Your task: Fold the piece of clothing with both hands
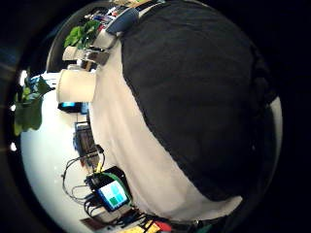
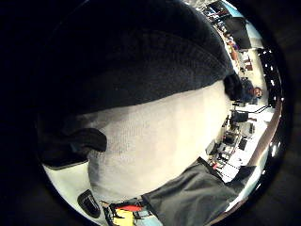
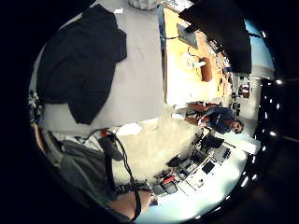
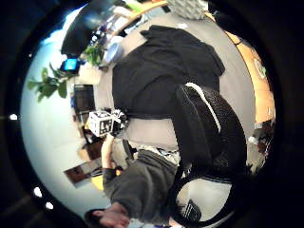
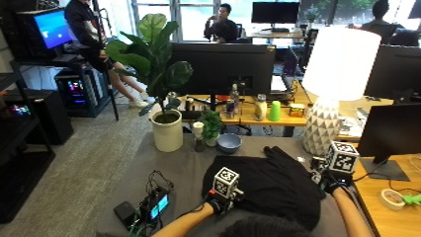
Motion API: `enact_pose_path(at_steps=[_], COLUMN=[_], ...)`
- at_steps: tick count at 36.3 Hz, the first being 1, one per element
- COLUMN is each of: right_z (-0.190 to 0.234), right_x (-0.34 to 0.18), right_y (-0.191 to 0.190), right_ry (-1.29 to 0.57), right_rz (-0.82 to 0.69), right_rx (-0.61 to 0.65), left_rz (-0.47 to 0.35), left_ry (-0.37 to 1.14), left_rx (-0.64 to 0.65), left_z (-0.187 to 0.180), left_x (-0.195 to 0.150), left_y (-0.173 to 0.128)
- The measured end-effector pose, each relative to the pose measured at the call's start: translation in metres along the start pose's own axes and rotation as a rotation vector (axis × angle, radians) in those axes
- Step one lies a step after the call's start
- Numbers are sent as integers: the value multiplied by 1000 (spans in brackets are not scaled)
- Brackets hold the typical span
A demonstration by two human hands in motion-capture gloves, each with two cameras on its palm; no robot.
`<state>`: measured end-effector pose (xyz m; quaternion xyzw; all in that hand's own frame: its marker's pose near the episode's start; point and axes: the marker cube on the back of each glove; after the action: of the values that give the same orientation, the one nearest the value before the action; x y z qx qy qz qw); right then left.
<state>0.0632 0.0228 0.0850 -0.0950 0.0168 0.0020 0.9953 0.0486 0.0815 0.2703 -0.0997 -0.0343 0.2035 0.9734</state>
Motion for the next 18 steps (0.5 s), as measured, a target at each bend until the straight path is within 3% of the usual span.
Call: enact_pose_path(at_steps=[3,9,18], right_z=[6,35,135], right_x=[2,3,-2], right_y=[5,29,51], right_ry=[-9,34,168], right_rz=[-14,-137,-250], right_rx=[-38,-157,-360], left_rz=[-18,-59,-66], left_ry=[82,43,80], left_rx=[-89,21,128], left_z=[-17,-41,-80], left_x=[10,-1,-12], left_y=[18,2,-14])
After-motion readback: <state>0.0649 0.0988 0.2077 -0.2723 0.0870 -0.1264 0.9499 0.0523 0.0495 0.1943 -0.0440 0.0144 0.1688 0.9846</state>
